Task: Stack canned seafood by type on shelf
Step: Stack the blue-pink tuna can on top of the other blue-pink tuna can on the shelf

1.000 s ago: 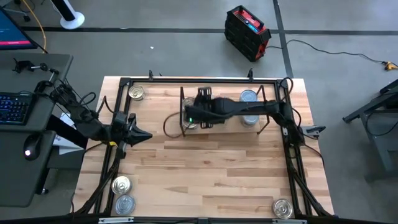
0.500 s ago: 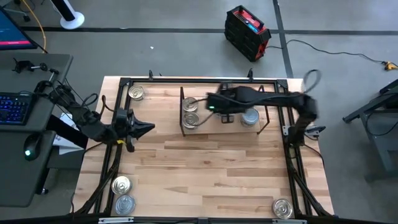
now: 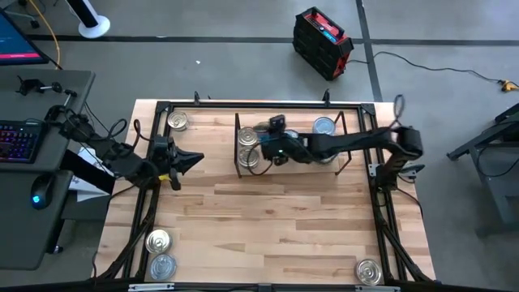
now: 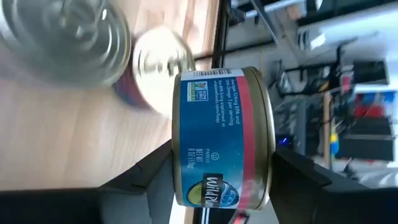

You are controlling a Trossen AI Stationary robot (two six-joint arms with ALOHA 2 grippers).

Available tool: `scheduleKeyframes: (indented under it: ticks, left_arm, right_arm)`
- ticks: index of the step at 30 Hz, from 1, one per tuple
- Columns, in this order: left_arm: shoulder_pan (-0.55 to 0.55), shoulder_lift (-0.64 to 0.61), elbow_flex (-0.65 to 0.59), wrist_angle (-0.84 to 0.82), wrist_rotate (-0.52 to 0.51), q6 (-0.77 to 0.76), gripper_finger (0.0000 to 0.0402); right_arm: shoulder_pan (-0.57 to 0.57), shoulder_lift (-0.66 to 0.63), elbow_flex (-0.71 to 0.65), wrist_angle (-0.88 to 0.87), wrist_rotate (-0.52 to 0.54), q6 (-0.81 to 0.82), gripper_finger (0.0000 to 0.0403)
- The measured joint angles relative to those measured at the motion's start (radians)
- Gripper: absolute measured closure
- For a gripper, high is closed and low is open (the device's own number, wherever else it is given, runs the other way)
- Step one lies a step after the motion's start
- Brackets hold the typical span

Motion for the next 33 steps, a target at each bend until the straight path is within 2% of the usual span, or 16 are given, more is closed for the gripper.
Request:
scheduleKeyframes:
  ticks: [7, 13, 21, 26, 33]
  left_arm:
    - [0.013, 0.000, 0.000, 0.000, 0.000, -0.003, 0.0401]
    - [0.013, 0.000, 0.000, 0.000, 0.000, -0.024, 0.0401]
    - [0.013, 0.000, 0.000, -0.002, 0.000, -0.028, 0.0401]
    - [0.013, 0.000, 0.000, -0.010, 0.000, -0.024, 0.0401]
    - [0.013, 0.000, 0.000, -0.013, 0.000, -0.025, 0.0401]
  right_arm:
    - [-0.052, 0.148, 0.110, 0.038, -0.104, -0.079, 0.0212]
    - [-0.096, 0.218, 0.166, 0.067, -0.133, -0.105, 0.0206]
    - [-0.083, 0.226, 0.169, 0.100, -0.183, -0.123, 0.0204]
    - [-0.067, 0.226, 0.169, 0.103, -0.125, -0.115, 0.0203]
    - [-0.066, 0.226, 0.169, 0.100, -0.154, -0.092, 0.0200]
